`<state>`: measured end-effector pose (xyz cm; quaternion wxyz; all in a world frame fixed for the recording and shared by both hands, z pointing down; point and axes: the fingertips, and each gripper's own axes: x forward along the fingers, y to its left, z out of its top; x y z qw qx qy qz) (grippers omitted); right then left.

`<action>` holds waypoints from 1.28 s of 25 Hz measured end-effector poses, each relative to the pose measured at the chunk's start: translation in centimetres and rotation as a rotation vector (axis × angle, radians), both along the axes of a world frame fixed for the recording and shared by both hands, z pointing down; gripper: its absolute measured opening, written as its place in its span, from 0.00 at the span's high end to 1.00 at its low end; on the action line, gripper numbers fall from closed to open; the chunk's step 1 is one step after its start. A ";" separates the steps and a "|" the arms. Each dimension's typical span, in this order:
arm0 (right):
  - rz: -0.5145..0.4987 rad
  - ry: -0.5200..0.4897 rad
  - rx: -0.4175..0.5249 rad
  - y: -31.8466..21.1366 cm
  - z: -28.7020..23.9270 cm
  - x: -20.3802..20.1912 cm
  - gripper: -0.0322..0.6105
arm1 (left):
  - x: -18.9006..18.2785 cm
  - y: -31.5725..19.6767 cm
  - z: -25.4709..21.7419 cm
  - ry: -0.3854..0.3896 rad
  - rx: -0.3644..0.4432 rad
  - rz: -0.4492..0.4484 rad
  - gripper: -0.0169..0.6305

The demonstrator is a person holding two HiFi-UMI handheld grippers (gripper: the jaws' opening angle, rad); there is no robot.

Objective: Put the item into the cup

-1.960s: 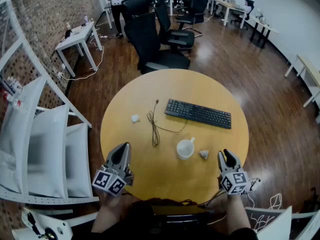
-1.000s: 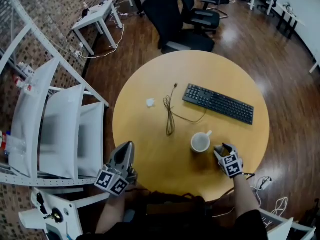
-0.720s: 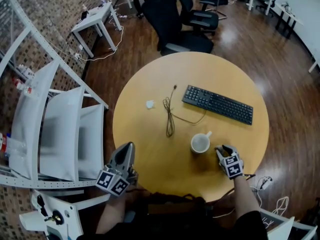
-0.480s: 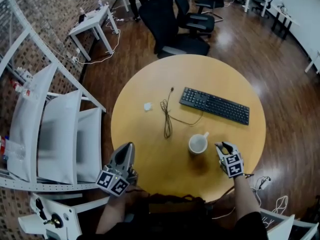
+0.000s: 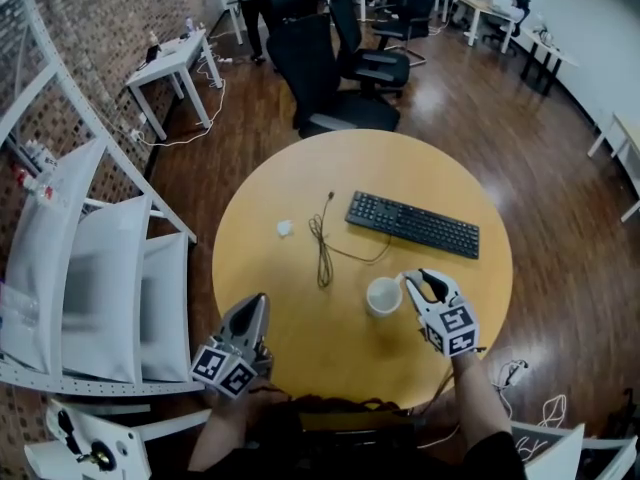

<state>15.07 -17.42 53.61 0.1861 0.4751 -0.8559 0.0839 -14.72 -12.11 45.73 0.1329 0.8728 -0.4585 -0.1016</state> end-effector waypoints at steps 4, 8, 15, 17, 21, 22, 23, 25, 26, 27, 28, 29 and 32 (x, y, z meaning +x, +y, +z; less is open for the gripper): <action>-0.016 -0.068 0.010 0.0 -1.3 -1.7 0.74 | -0.6 0.9 0.2 0.013 0.001 0.003 0.98; -0.040 -0.060 -0.009 0.4 -0.3 -3.3 0.74 | -2.0 1.8 0.7 0.022 -0.009 -0.026 0.98; -0.018 -0.031 -0.073 0.4 2.5 -3.5 0.64 | -4.0 2.5 0.9 0.021 -0.020 -0.063 0.98; -0.005 -0.051 -0.075 0.4 2.5 -3.4 0.64 | -4.4 2.4 0.9 0.018 -0.016 -0.066 0.98; 0.026 -0.114 -0.052 0.6 1.6 -2.5 0.64 | -4.2 2.1 0.7 0.014 -0.006 -0.060 0.98; 0.037 -0.135 -0.042 0.6 1.2 -2.1 0.64 | -4.1 2.0 0.7 0.012 -0.003 -0.055 0.98; 0.048 -0.157 -0.031 0.7 0.8 -1.7 0.64 | -3.8 1.9 0.6 0.009 0.000 -0.049 0.98; 0.071 -0.203 -0.011 0.9 -0.2 -0.8 0.64 | -3.4 1.6 0.5 0.003 0.006 -0.035 0.98; 0.084 -0.228 0.002 1.0 -0.8 -0.4 0.64 | -3.1 1.5 0.4 -0.002 0.008 -0.023 0.98; 0.095 -0.249 0.018 1.2 -1.5 0.1 0.64 | -2.8 1.3 0.4 -0.010 0.011 -0.005 0.98; 0.105 -0.264 0.036 1.4 -2.1 0.6 0.64 | -2.5 1.1 0.3 -0.024 0.014 0.018 0.98; 0.114 -0.274 0.053 1.7 -2.7 1.2 0.65 | -2.2 0.9 0.3 -0.042 0.019 0.043 0.98; 0.152 -0.310 0.111 3.1 -4.6 3.1 0.67 | -2.0 0.1 -0.2 -0.090 0.041 0.090 0.98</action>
